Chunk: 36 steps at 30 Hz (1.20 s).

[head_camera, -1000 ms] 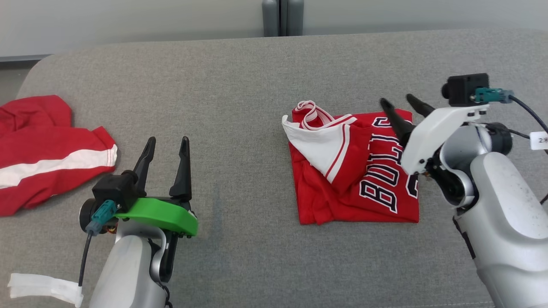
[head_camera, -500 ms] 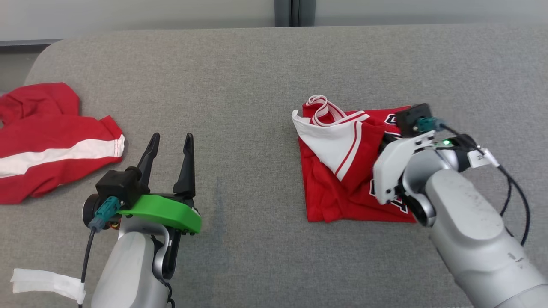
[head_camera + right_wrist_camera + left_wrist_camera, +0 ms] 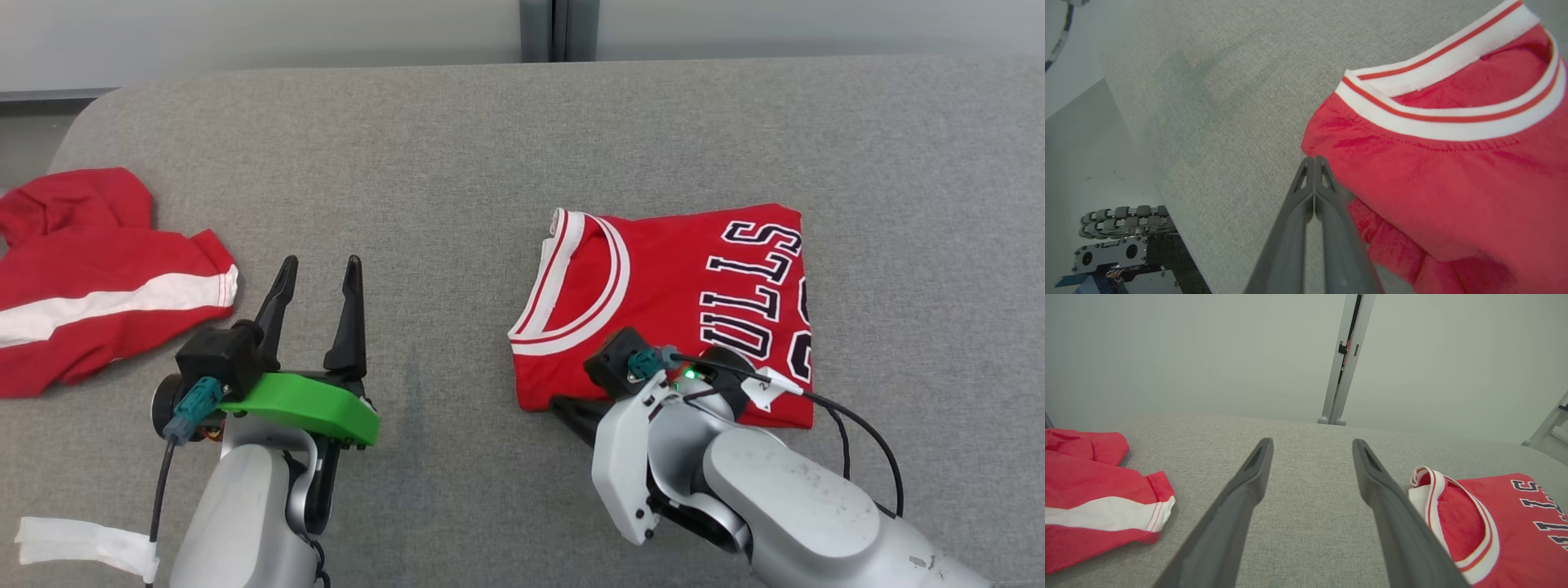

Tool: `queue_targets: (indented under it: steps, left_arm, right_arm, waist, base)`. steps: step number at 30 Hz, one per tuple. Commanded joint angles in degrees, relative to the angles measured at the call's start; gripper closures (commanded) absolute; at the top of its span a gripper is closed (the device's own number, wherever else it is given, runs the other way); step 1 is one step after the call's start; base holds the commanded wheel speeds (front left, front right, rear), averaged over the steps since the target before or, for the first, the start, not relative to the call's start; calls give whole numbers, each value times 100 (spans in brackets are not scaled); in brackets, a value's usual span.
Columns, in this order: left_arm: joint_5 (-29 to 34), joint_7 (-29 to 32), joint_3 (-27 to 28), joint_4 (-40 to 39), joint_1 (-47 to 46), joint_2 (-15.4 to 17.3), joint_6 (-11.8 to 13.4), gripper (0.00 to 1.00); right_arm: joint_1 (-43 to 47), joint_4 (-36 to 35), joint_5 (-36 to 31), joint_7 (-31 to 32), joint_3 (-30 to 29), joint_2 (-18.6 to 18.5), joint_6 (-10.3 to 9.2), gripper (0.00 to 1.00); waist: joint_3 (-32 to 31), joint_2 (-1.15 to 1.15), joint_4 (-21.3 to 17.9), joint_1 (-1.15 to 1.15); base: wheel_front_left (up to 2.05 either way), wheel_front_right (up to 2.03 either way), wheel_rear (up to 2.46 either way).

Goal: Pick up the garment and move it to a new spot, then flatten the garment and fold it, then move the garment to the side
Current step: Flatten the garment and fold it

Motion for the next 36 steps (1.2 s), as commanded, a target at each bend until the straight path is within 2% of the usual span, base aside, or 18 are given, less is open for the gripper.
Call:
queue_targets:
  steps: [1,4,6,7,8,12,20,29,36]
  left_arm:
    - [-12,-18,20,14,40,14,-12,0]
    - [-3,-18,46,14,75,14,-12,0]
    - [5,-18,51,14,85,13,-12,0]
    - [4,-18,46,11,83,13,-12,0]
    - [1,-18,39,11,81,14,-12,0]
    - [-23,-18,-2,6,55,14,-12,0]
    - [-56,-18,-40,-10,31,14,-12,0]
    - [-125,-18,-95,-13,-38,13,-12,0]
    - [-168,-18,-133,-15,-52,14,-12,0]
  right_arm:
    - [111,-157,148,119,96,-108,1,100]
    - [113,-511,298,104,-51,-309,1,100]
    - [94,-594,165,22,-281,-382,1,100]
    - [89,-599,76,11,-376,-408,1,34]
    - [96,-567,-62,53,-483,-430,1,0]
    - [52,-564,-682,219,-608,-358,1,0]
    - [-19,-398,-1805,148,-236,-60,0,0]
    - [-204,552,-2480,-421,-5,280,0,0]
    - [-349,1326,-2876,-789,-200,524,0,0]
  waist:
    - [-16,0,-25,0]
    - [-35,0,-75,0]
    - [-43,0,-105,0]
    - [-45,0,-114,0]
    - [-47,0,-121,0]
    - [-41,0,-115,0]
    - [7,0,-43,0]
    - [81,0,79,0]
    - [129,0,163,0]
  base:
    - [0,0,0]
    - [0,0,0]
    - [0,0,0]
    - [0,0,0]
    - [0,0,0]
    - [0,0,0]
    - [0,0,0]
    - [0,0,0]
    - [0,0,0]
